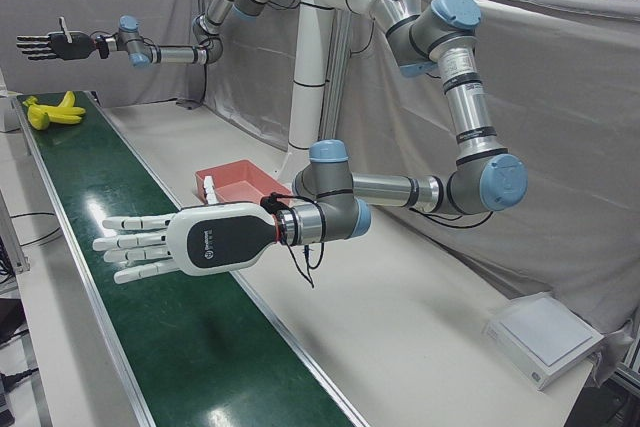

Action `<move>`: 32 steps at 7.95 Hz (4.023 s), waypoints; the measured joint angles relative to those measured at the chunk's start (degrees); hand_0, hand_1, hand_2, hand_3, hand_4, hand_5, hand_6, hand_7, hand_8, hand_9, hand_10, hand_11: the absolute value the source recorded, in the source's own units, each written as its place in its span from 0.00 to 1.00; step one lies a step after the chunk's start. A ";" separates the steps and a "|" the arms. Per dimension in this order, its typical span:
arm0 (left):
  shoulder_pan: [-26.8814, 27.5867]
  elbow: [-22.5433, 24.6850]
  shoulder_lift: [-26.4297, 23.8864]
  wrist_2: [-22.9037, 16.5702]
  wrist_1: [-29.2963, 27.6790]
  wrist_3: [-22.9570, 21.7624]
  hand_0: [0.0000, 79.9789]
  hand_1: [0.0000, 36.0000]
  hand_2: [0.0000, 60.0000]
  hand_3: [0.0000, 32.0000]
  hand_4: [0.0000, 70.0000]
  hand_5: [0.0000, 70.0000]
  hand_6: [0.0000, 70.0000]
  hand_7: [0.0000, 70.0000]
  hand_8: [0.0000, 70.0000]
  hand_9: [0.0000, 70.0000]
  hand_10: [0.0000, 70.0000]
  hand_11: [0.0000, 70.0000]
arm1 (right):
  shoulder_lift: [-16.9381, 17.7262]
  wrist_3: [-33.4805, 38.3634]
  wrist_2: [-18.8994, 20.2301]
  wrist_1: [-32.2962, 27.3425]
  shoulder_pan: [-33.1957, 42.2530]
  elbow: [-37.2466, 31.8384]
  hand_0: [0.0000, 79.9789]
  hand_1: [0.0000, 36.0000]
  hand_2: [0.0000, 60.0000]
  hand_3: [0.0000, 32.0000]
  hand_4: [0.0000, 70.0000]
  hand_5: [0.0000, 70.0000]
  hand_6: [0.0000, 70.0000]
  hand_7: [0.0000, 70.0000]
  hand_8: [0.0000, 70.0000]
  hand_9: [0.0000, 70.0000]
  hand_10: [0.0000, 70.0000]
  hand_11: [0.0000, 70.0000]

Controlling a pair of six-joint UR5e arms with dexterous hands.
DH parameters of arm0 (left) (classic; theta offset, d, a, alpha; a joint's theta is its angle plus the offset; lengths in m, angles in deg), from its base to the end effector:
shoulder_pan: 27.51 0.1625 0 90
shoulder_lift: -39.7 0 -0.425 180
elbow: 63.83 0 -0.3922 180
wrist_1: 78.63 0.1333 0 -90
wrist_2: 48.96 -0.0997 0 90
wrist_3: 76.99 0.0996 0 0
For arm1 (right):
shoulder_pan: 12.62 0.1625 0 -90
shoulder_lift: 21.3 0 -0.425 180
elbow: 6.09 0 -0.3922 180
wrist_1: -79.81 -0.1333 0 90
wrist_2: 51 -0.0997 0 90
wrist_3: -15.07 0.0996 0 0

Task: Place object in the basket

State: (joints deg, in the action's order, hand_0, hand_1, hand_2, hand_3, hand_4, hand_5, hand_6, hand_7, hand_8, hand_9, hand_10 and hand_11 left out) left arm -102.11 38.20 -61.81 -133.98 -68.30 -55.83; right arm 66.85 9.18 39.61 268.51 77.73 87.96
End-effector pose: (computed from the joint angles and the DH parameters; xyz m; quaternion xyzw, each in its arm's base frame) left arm 0.0129 -0.5812 0.4967 0.0663 0.7807 -0.5999 0.1623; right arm 0.1353 -0.4976 0.6514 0.0337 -0.6888 0.7231 0.0387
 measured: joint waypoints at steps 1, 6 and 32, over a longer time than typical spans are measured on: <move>-0.17 0.00 0.00 -0.04 -0.02 -0.03 0.71 0.27 0.00 0.16 0.18 0.11 0.02 0.07 0.16 0.10 0.03 0.06 | 0.00 0.00 0.00 0.00 0.00 0.00 0.00 0.00 0.00 0.00 0.00 0.00 0.00 0.00 0.00 0.00 0.00 0.00; -0.02 -0.38 0.46 -0.29 -0.07 0.32 0.78 0.39 0.00 0.25 0.18 0.10 0.01 0.07 0.12 0.09 0.04 0.09 | 0.08 0.00 0.00 0.00 0.00 0.00 0.00 0.00 0.00 0.00 0.00 0.00 0.00 0.00 0.00 0.00 0.00 0.00; 4.29 -4.04 -2.72 0.20 1.07 2.04 0.88 0.76 0.19 0.19 0.18 0.16 0.02 0.09 0.16 0.13 0.05 0.12 | 0.06 0.00 0.00 0.00 -0.06 -0.06 0.00 0.00 0.00 0.00 0.00 0.00 0.00 0.00 0.00 0.00 0.00 0.00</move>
State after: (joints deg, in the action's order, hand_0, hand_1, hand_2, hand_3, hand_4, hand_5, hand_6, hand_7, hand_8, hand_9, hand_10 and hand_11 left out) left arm -97.82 34.17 -64.54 -133.78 -67.23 -53.79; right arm 66.92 9.18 39.61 268.51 77.67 87.90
